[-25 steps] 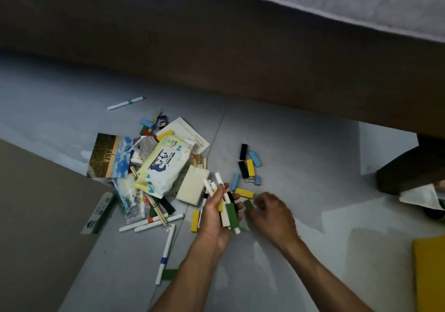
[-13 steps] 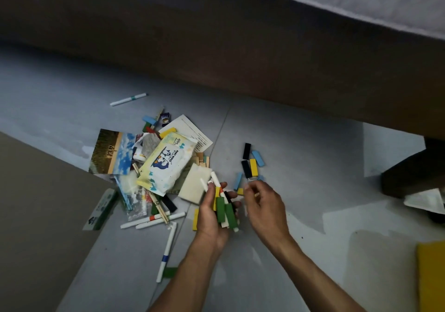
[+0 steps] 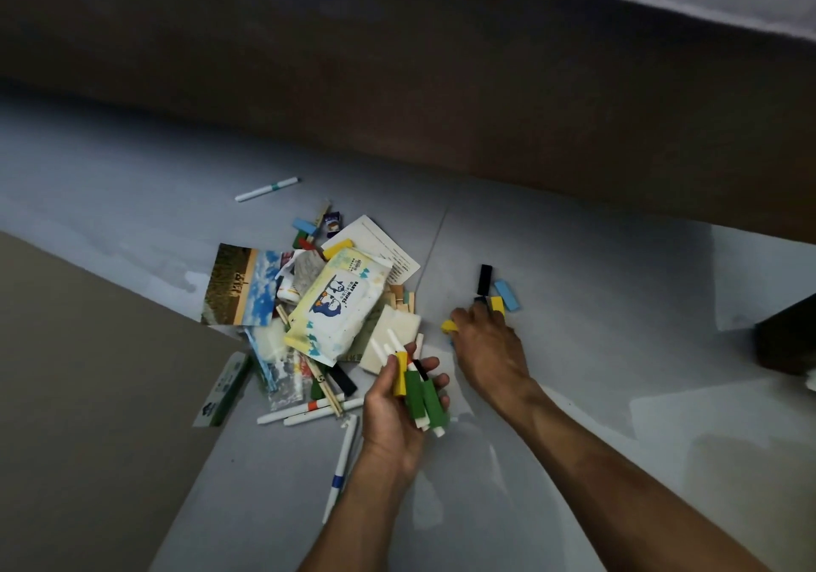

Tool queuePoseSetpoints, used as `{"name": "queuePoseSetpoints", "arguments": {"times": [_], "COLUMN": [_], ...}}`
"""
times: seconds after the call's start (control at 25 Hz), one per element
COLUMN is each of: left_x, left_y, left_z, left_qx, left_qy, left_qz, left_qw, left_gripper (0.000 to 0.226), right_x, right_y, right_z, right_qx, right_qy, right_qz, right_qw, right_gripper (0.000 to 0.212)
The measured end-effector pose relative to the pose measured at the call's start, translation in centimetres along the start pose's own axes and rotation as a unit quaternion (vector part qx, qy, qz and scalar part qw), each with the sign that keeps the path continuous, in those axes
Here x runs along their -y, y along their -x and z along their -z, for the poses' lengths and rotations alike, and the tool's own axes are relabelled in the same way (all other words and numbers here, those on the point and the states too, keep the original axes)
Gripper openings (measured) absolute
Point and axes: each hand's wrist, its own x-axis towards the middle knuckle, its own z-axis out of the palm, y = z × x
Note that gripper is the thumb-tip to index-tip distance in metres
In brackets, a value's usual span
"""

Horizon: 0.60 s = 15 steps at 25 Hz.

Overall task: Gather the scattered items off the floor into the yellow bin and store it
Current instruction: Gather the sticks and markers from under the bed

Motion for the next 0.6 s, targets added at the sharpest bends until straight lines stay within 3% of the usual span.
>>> {"name": "queuePoseSetpoints", "arguments": {"times": [0.16,0.28,0.4,0.48,0.6], "left_x": [-0.6,-0.5,0.5,1.0,0.9], "left_y": [0.2,-0.1,-0.2,-0.2,0.0], "left_z": [0.1,-0.3,-1.6,-2.6,-3.2], "left_qx": [-0.011,-0.016,-0.022,-0.001,0.056], "left_qy": [-0.001,-0.007,-0.006,0.017,0.061], "left_qz": [-0.013,-0.018,-0.011,0.001,0.024], "left_qw": [1.0,1.0,1.0,1.0,0.996], "left_gripper": [0.04,0.044,0.055,0.059,0.057], "right_x": [-1.0,-2.2,-2.3,-1.2,1.9], "right_y": [1.3,3.7,5.2,6.5,8.6], "right_z": [-0.7,-1.7,0.0,2.4,5.2], "right_qx": [0.048,0.053,-0.034,-0.117,-0.071], "right_qy": [0.049,0.073,-0.131,-0.319,-0.355], "right_qz": [0.109,0.089,0.002,-0.015,0.067], "right_qw": [0.992,0.992,0.991,0.941,0.93], "right_gripper": [0.023,0.029,0.021,0.02,0.038]}}
